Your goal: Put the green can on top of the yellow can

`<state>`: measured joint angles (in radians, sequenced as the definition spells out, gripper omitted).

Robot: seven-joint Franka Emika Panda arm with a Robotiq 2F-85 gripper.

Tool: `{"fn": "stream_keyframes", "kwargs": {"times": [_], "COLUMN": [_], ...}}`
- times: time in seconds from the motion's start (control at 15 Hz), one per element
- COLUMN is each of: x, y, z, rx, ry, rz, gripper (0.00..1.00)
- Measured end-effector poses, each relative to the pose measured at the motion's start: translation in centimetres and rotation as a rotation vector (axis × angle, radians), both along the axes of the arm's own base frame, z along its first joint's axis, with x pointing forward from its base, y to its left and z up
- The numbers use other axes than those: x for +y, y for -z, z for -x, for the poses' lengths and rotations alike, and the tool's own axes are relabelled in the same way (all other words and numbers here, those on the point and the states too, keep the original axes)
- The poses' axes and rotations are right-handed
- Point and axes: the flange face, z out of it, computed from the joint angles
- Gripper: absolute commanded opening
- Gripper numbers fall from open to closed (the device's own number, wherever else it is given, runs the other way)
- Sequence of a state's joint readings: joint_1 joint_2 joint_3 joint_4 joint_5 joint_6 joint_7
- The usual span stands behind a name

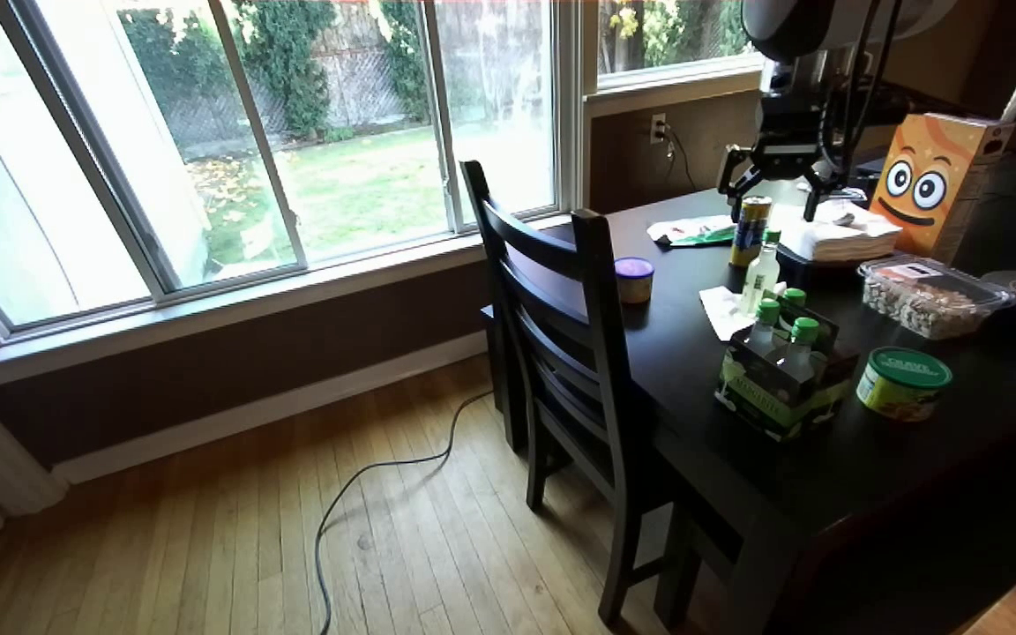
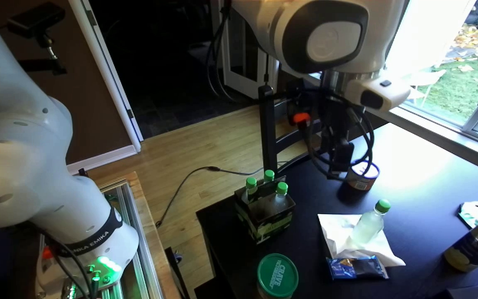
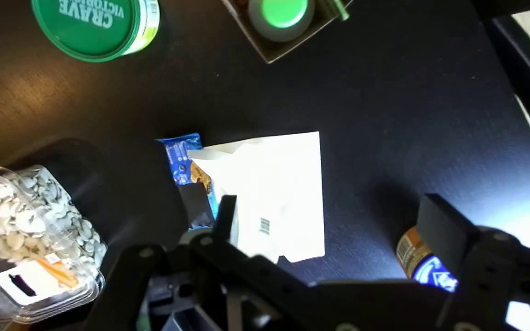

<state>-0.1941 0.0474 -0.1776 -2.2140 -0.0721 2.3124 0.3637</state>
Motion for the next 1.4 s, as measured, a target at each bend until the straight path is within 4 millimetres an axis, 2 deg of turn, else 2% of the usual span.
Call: {"fn": "stream_keyframes", "kwargs": {"times": [0.2,0.53,0.67,0.87,1.2,1.4], "x": [-2.7,-4.8,-5.9,-7.1,-7.0,-7.3], "y": [3.6,10.6,12.5,13.1,13.1,13.6], "z": [0.5,2.4,3.2,3.6,3.5,4.1], "rx": [-0.004,0.1,0.133,0.14,0.15,0.222], "ry": [-0.058,-0.138,-0.106,-0.072,-0.077,-0.086], "rz": [-0.048,-0.155,-0.166,-0.16,-0.149,-0.11], "gripper": [1.0,1.0,1.0,1.0,1.0,1.0]}}
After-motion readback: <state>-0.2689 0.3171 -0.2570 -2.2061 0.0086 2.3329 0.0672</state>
